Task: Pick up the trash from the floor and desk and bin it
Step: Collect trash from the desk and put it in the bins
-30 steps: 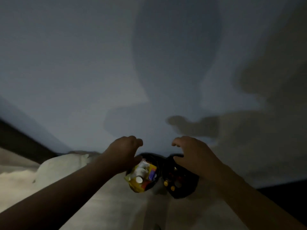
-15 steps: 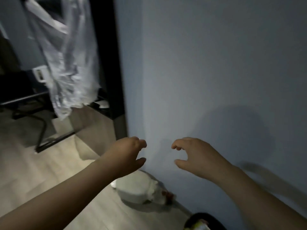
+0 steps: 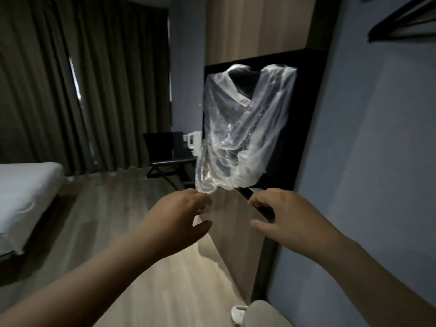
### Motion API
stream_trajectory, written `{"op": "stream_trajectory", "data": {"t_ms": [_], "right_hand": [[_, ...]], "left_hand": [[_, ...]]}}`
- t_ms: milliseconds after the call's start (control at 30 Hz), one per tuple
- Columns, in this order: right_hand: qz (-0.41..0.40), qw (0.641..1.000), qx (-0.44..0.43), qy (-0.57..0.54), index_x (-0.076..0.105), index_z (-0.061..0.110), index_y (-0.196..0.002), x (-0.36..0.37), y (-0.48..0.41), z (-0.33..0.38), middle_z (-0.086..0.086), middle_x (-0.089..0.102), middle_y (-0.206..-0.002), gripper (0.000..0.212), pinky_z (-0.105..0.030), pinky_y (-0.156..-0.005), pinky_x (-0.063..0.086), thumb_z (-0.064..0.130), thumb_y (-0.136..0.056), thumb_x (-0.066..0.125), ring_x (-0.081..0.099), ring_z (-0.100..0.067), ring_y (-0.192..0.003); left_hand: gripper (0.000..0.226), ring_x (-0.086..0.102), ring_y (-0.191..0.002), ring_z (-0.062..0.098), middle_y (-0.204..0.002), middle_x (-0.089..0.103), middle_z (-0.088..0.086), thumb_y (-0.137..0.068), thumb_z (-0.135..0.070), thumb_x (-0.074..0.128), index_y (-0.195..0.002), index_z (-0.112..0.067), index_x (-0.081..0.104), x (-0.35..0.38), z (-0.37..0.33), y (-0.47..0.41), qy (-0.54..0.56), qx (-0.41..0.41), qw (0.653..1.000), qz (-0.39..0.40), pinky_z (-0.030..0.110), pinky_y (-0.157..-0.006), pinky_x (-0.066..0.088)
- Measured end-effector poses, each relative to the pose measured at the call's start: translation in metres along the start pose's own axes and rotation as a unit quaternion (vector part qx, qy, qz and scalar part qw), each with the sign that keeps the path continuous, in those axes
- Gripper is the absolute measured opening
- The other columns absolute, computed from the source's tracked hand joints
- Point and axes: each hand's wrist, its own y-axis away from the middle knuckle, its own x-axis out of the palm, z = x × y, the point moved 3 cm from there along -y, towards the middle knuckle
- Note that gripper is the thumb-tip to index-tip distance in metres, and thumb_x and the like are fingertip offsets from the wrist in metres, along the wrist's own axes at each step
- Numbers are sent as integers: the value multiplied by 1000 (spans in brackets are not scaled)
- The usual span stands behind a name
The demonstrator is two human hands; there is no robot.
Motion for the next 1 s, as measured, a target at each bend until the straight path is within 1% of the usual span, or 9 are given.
{"op": "stream_trajectory", "data": {"t_ms": [167,300,367,467,533,633,700,833,1000], "right_hand": [[-13,998,-51,-24,61,31,-113,13,-71,29,13,61,-112,33,-30,-88,48,36,-80,65,57,-6,-103],[-31,995,-87,-38,61,32,-112,29,-135,33,17,60,-111,33,-24,-85,44,34,-80,65,55,-4,-101],[-41,993,-103,-50,61,33,-113,36,-170,33,17,60,-110,33,-22,-83,44,35,-80,65,55,-3,-102],[-60,987,-128,-77,61,32,-115,42,-224,30,15,61,-112,35,-28,-90,47,35,-80,65,56,-5,-104],[-76,983,-139,-93,61,32,-113,44,-259,28,15,62,-108,33,-30,-88,48,34,-81,66,57,-6,-101],[-89,979,-155,-99,61,32,-111,52,-312,21,15,62,-104,30,-30,-85,50,34,-81,66,58,-6,-97],[-89,977,-163,-101,60,33,-112,60,-346,16,16,61,-104,31,-29,-85,50,35,-82,65,57,-4,-98],[-79,976,-173,-105,60,34,-116,81,-408,14,19,60,-109,34,-25,-90,48,36,-83,65,55,-1,-103],[-74,976,-176,-101,59,34,-119,115,-480,23,20,60,-112,36,-21,-91,46,37,-83,65,54,1,-105]], "left_hand": [[37,57,-101,3,-113,58,-15,-85,-43,59,-121,-33,55,-14,56,-6,-6,-58,998,-24,21,-85,49],[37,55,-102,6,-113,57,-13,-86,-44,58,-121,-33,54,-18,99,-29,-34,-86,995,-41,25,-87,49],[40,55,-104,5,-115,57,-13,-86,-44,58,-123,-33,53,-19,121,-48,-48,-98,992,-56,24,-88,48],[42,53,-104,1,-116,55,-16,-86,-46,58,-126,-35,50,-24,153,-82,-61,-115,988,-80,19,-89,47],[40,52,-101,-2,-112,55,-17,-86,-46,58,-124,-35,51,-28,173,-108,-65,-122,986,-96,15,-86,46],[37,52,-99,-2,-110,55,-18,-86,-45,57,-121,-35,52,-28,204,-146,-70,-132,981,-120,17,-86,48],[39,52,-101,-2,-112,55,-18,-86,-46,57,-123,-35,52,-22,228,-165,-69,-140,980,-126,17,-88,48],[42,49,-100,-5,-114,54,-19,-85,-48,56,-125,-36,51,-10,279,-197,-80,-151,977,-124,12,-85,42],[43,52,-100,-2,-113,56,-17,-84,-48,58,-125,-34,52,1,353,-231,-88,-157,977,-117,14,-86,43]]}}
